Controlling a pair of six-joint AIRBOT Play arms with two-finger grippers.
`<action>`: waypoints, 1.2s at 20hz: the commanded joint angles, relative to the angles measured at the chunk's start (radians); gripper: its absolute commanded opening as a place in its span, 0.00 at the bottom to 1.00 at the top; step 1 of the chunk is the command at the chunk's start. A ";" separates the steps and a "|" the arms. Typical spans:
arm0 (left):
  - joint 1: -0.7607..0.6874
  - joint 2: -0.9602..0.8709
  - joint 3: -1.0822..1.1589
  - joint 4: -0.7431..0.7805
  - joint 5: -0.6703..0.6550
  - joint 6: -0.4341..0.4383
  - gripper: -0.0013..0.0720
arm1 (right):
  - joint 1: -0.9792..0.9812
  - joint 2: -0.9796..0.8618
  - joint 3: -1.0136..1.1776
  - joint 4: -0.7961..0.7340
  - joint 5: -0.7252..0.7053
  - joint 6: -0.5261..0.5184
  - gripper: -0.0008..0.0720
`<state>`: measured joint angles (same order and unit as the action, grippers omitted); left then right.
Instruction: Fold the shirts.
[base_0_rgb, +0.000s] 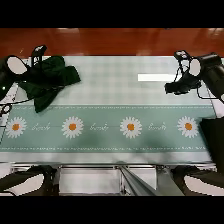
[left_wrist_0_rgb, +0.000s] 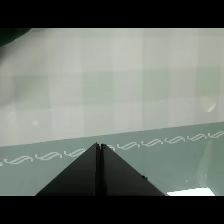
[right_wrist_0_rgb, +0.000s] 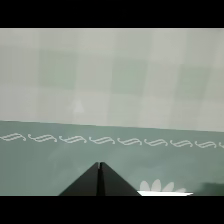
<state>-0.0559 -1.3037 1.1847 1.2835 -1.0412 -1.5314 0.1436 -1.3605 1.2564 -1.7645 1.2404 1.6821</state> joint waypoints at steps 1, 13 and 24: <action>0.016 0.000 0.042 0.003 0.045 0.011 0.05 | 0.001 -0.001 0.000 0.016 -0.086 0.018 0.04; 0.176 0.327 0.226 0.010 -0.250 0.011 0.05 | 0.002 0.244 -0.015 -0.008 0.014 0.060 0.04; 0.174 0.415 -0.266 0.097 -0.180 0.011 0.08 | 0.001 0.491 -0.322 -0.029 0.029 0.166 0.04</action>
<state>0.1184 -0.8730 1.0317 1.3727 -1.2884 -1.5200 0.1448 -0.8951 1.0168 -1.8019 1.2877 1.8164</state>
